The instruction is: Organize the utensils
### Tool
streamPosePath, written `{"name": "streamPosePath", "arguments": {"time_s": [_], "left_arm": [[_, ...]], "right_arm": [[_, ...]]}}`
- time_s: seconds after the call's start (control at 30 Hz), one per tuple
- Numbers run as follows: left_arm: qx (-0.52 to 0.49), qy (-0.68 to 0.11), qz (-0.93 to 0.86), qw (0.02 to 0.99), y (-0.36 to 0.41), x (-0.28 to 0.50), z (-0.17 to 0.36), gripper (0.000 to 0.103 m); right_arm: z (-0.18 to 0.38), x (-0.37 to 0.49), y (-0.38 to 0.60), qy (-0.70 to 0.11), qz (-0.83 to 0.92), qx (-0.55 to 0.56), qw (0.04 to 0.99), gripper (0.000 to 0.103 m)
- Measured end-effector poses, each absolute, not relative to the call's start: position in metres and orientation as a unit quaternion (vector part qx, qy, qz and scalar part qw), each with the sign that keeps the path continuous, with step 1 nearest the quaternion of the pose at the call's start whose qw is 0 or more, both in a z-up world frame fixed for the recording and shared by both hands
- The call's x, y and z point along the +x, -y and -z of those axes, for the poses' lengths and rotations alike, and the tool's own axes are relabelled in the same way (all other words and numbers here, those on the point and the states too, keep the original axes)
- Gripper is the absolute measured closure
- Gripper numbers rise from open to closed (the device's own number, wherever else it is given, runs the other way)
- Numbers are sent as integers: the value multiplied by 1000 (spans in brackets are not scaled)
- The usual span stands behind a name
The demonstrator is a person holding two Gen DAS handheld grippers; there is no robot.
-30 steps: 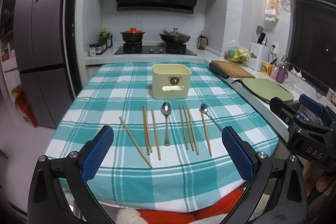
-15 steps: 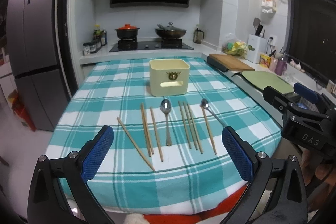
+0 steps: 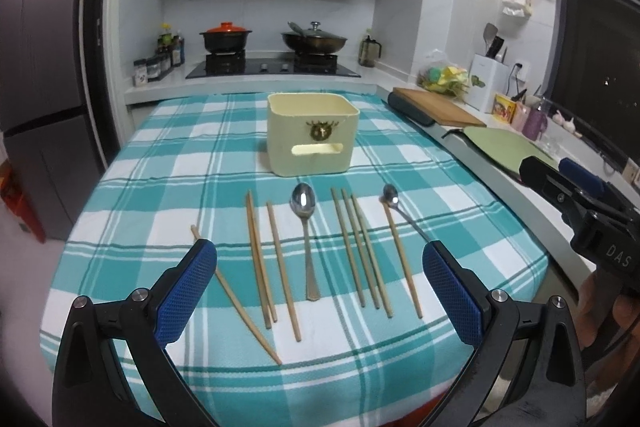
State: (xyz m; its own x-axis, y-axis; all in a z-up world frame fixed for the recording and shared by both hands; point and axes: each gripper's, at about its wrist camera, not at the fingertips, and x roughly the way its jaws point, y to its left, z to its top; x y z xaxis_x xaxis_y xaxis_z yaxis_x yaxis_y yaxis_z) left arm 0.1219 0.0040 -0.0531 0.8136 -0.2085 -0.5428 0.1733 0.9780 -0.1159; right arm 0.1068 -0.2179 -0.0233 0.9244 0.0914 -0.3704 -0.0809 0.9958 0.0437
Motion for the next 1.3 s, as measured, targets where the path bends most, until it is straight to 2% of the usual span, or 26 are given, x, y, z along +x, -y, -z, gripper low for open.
{"name": "streamPosePath", "arguments": {"time_s": [0.23, 0.53, 0.87, 1.3], "left_arm": [[-22, -282, 100, 954, 0, 147, 64, 1], [-33, -324, 87, 942, -7, 174, 90, 1], [-43, -346, 83, 934, -16, 181, 102, 1], [-49, -330, 58, 941, -29, 169, 98, 1]], "right_arm": [[45, 138, 217, -203, -47, 9, 978, 0], [81, 181, 202, -267, -78, 9, 961, 0], [94, 195, 193, -294, -71, 5, 953, 0], [88, 187, 176, -285, -79, -16, 955, 0]]}}
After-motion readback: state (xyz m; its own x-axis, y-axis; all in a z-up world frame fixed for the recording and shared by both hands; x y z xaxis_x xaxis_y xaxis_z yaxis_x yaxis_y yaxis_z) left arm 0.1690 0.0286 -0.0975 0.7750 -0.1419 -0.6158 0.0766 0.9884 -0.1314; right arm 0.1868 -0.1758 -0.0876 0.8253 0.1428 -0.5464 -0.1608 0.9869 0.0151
